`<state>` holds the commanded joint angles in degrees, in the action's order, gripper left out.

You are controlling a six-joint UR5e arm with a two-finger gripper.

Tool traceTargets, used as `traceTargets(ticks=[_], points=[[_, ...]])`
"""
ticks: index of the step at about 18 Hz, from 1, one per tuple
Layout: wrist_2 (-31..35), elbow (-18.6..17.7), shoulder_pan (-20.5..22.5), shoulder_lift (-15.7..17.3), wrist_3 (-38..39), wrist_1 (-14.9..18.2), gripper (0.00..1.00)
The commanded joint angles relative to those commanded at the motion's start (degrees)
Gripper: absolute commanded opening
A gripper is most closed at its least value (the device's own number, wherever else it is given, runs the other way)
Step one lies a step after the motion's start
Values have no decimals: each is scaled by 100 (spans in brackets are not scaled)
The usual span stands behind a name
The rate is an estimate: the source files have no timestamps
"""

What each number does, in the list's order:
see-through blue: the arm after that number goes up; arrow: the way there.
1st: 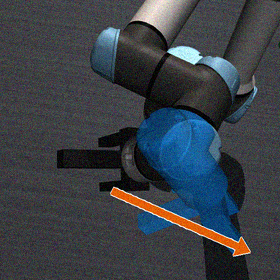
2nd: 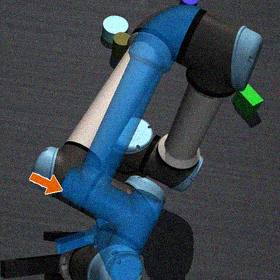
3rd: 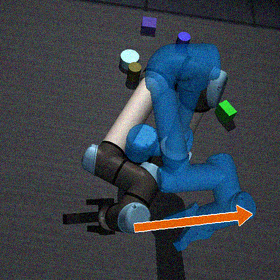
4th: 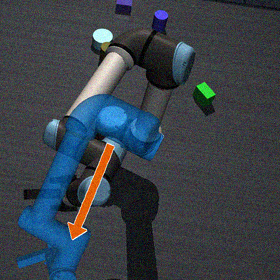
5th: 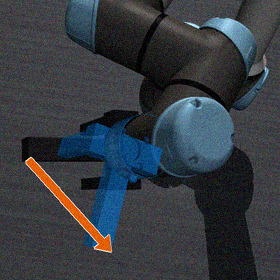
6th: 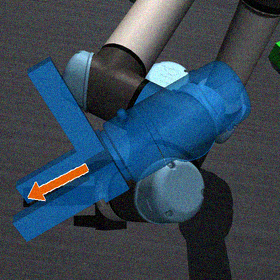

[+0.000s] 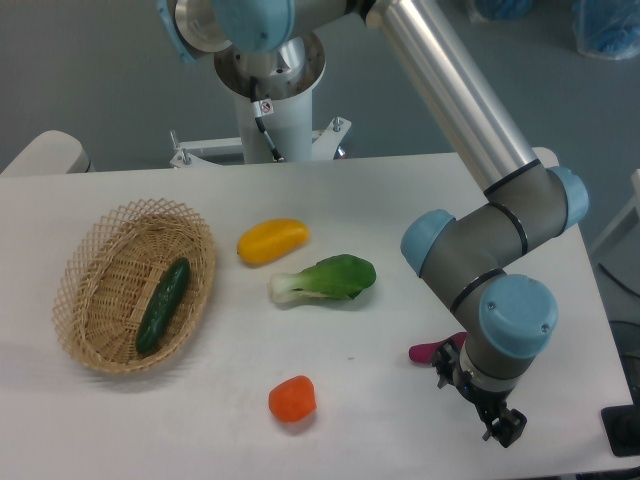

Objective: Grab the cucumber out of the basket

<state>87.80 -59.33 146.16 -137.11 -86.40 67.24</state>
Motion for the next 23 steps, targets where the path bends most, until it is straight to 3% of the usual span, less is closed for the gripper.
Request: traceTargets(ticks=[7, 12, 17, 23], points=[[-35, 9, -35, 26, 96, 44, 100], [-132, -201, -202, 219, 597, 263, 100], [-483, -992, -579, 869, 1457, 272, 100], [-501, -2274, -1229, 1835, 2205, 237, 100]])
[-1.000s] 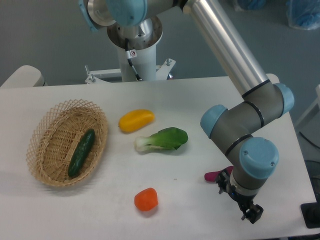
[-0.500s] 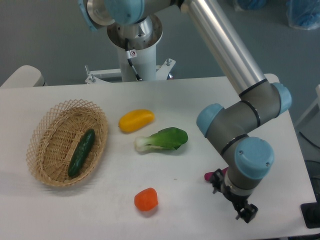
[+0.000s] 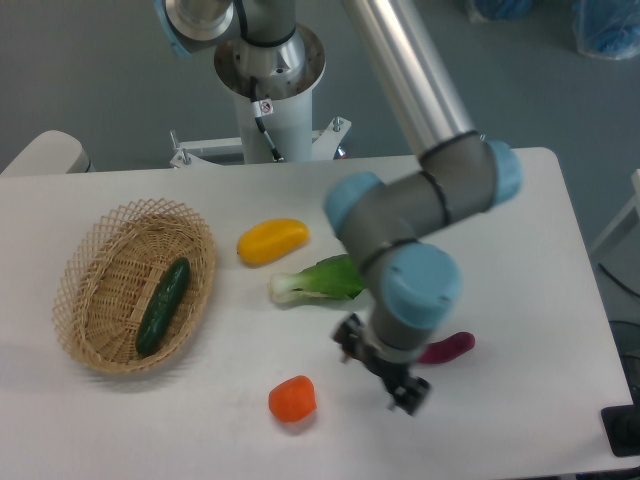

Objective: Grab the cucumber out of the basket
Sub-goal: 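Move the gripper over the wicker basket above the green cucumber, then lower the gripper onto the cucumber and close it around it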

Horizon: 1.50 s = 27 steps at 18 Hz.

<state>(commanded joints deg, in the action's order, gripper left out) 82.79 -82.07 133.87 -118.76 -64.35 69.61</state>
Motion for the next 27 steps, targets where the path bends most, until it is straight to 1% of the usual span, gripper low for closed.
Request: traceTargets(ticks=[4, 6, 8, 11, 12, 15, 17, 20, 22, 27], points=[[0, -590, -563, 484, 763, -44, 100], [9, -819, -835, 678, 1195, -263, 100], [9, -1099, -1055, 845, 1468, -447, 100], [44, -1574, -1284, 1029, 1776, -974, 100], [61, -1680, -1372, 1074, 1846, -1080, 100], [96, -1909, -1486, 1188, 2074, -1134, 100], [184, -2032, -1635, 1162, 2303, -1195, 100], [447, -2077, -1846, 934, 2532, -1415, 100], [614, -2059, -2048, 828, 2725, -1415, 100], [650, -2068, -2207, 617, 3051, -1661, 100]])
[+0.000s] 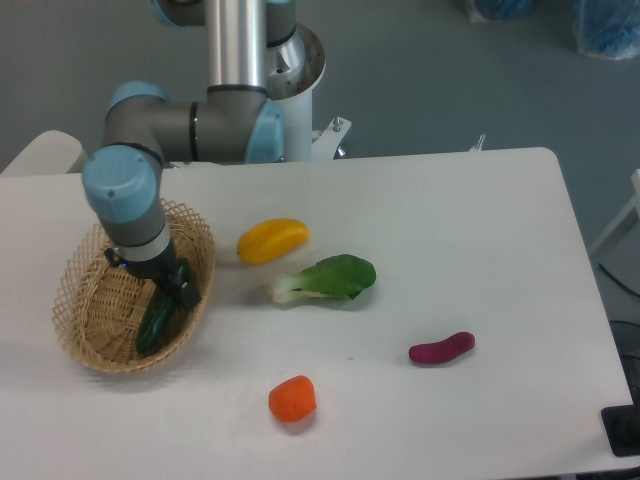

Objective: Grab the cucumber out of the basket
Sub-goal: 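Lower the gripper onto the cucumber and close it around it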

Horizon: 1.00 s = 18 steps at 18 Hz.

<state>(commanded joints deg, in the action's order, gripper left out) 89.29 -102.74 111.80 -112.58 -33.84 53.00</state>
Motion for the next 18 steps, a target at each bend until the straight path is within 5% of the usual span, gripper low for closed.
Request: traceTargets(ticks=[14, 16, 18], points=[[440, 0, -132, -326, 396, -387, 98], [440, 0, -132, -326, 396, -387, 71], [440, 0, -150, -326, 378, -387, 24]])
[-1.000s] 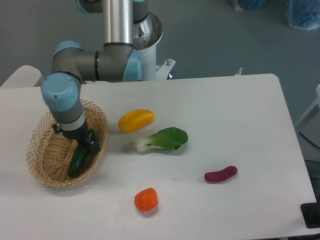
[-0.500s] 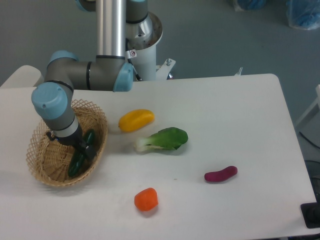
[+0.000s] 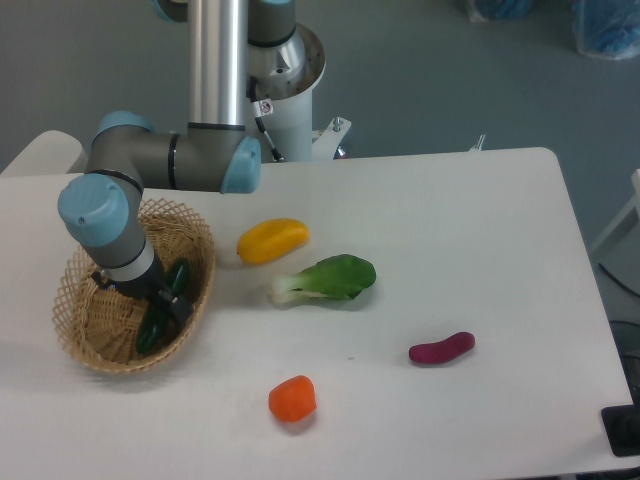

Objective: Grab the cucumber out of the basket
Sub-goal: 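Lower the gripper onto the cucumber and close it around it, then lift the cucumber out of the basket and carry it away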

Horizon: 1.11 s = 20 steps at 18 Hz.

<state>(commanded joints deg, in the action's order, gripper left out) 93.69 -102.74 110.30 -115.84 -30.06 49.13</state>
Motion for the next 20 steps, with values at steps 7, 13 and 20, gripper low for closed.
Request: traceTargets(ticks=[7, 13, 20], points=[[-44, 114, -9, 149, -132, 70, 14], [-79, 245, 79, 439, -299, 359, 14], [-492, 1300, 553, 519, -588, 1713, 14]])
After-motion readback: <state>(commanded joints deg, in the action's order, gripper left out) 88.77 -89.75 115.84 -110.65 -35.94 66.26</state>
